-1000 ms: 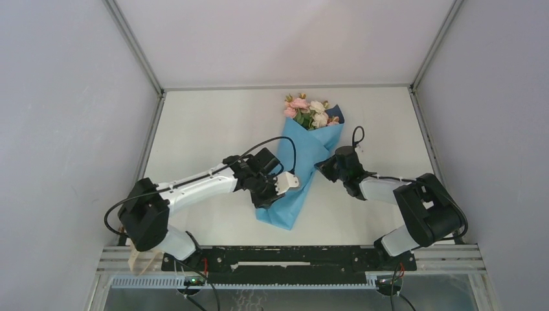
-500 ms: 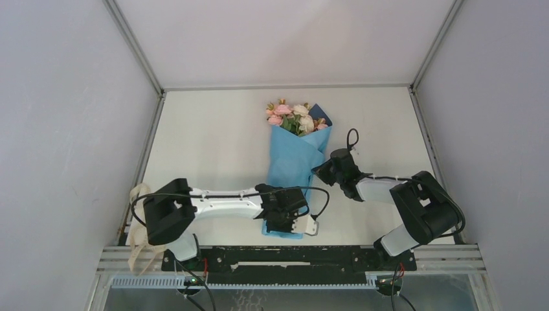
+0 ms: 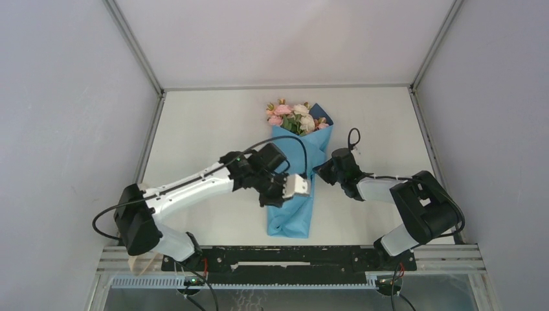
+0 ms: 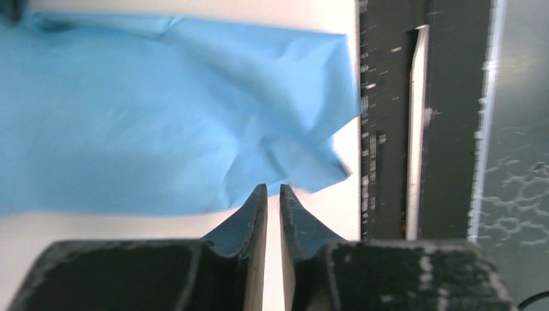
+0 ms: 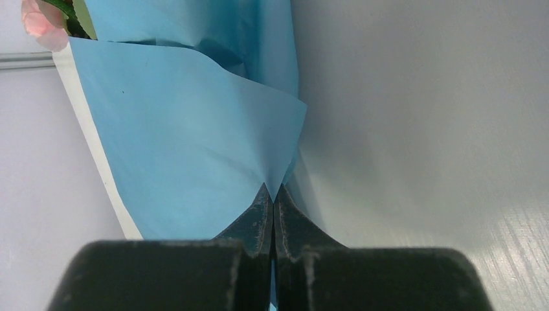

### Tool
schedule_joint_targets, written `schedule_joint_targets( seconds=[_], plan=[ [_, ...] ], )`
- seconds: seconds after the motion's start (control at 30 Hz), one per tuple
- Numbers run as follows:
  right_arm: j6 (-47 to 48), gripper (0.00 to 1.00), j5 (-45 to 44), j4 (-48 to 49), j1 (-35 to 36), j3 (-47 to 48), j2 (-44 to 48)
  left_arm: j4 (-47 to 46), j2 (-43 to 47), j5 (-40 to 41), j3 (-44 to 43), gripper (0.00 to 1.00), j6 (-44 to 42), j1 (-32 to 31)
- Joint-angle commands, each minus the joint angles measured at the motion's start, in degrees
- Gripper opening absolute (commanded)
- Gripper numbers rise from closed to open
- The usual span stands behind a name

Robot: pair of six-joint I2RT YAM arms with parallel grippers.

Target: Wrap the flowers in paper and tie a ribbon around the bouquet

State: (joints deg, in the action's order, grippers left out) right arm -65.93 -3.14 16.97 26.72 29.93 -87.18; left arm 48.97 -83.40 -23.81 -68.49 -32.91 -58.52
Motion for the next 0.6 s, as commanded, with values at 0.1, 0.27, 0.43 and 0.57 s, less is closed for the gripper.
schedule_joint_targets(
  seconds=[0.1, 0.27, 0.43, 0.57],
  plan=[
    [0.7, 0.00, -1.2, 3.2, -0.4, 0.2, -1.4, -4.8, -2.4, 0.6, 8.1, 0.10, 0.7, 2.6],
    [0.4, 0.00, -1.2, 3.0, -0.2, 0.2, -2.1, -9.4, -7.2, 2.5, 10.5, 0.09, 1.7, -2.7],
    [0.2, 0.00, -1.3, 3.6, 0.1, 0.2, -2.6, -13.3, -12.4, 6.0, 10.0, 0.16, 0.9, -7.3],
    [2.4, 0.00, 0.2, 2.2, 0.1, 0.5, -1.9, -14.8, -15.1, 9.4, 9.6, 0.22, -1.4, -8.7]
  ],
)
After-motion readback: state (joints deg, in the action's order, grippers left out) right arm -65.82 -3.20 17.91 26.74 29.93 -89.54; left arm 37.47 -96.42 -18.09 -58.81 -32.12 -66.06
